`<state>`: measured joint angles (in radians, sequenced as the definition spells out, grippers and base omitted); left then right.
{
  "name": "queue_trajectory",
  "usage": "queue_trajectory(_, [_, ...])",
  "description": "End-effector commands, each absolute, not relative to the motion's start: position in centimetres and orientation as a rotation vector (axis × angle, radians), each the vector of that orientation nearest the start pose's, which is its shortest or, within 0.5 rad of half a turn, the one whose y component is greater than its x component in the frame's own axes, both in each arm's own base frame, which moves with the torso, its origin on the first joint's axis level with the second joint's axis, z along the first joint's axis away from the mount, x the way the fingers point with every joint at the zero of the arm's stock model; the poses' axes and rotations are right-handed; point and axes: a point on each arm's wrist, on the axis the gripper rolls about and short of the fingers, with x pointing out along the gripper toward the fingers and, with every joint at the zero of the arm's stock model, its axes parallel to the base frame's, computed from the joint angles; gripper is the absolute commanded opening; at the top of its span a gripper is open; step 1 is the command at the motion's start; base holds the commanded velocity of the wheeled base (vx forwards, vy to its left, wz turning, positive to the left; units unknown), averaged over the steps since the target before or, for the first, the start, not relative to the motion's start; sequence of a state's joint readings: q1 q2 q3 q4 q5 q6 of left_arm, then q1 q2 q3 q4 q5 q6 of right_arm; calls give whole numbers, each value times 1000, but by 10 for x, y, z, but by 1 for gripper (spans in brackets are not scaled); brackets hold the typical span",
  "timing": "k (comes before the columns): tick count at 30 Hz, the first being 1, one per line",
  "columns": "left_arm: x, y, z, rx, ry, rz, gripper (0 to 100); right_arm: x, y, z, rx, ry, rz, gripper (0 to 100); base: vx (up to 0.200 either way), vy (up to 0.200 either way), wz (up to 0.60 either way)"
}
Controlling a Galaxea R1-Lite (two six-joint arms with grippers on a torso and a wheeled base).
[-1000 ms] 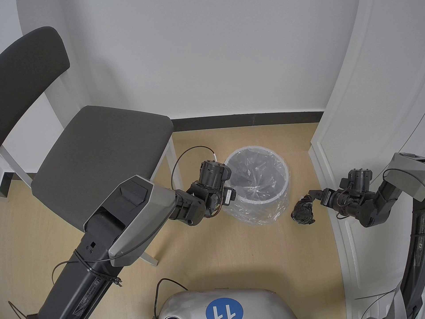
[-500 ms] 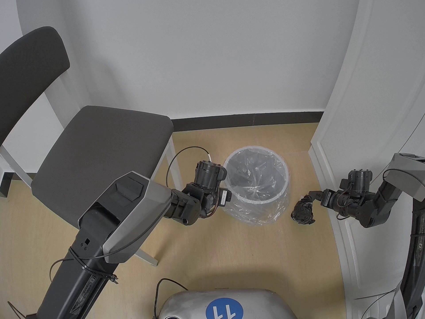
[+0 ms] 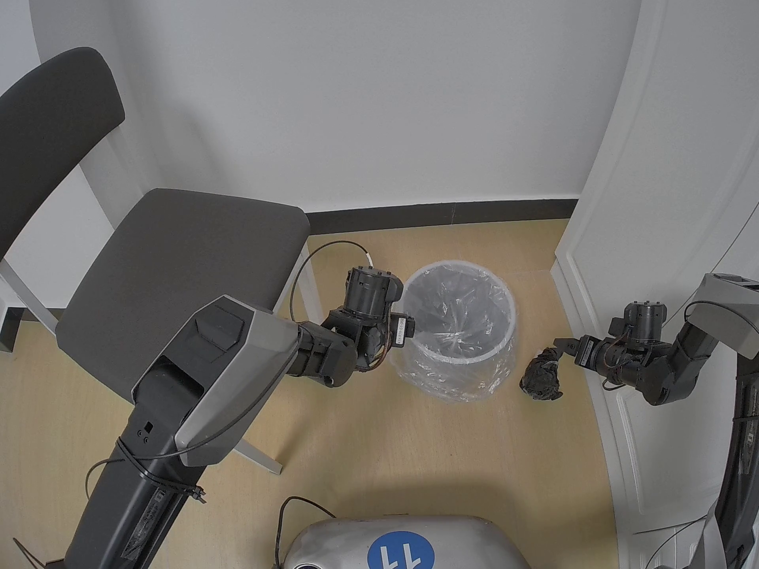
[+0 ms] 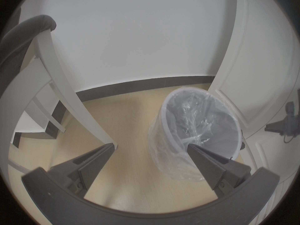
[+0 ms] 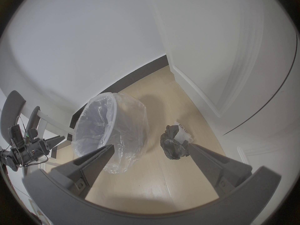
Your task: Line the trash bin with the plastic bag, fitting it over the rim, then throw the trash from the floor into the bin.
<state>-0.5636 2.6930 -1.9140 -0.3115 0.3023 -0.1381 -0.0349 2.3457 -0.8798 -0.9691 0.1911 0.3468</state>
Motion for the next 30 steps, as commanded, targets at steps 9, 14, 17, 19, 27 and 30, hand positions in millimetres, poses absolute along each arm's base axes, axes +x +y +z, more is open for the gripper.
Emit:
queue_trajectory(9, [463, -292, -21, 83, 467, -237, 100, 394, -11, -12, 399, 521, 65, 100, 0, 0, 0])
queue_trajectory(14, [464, -290, -23, 82, 472, -231, 100, 394, -12, -17, 399, 533, 60, 100, 0, 0, 0])
queue_trajectory(17, [467, -287, -22, 79, 472, -223, 100, 394, -12, -17, 399, 534, 60, 100, 0, 0, 0])
queue_trajectory(19, [467, -286, -22, 79, 472, -221, 100, 394, -13, -17, 400, 534, 58, 100, 0, 0, 0])
queue_trajectory(27, [468, -285, -17, 58, 458, -217, 100, 395, -13, -17, 399, 532, 59, 100, 0, 0, 0])
queue_trajectory(30, [468, -285, -17, 56, 459, -217, 100, 395, -13, -17, 399, 532, 59, 100, 0, 0, 0])
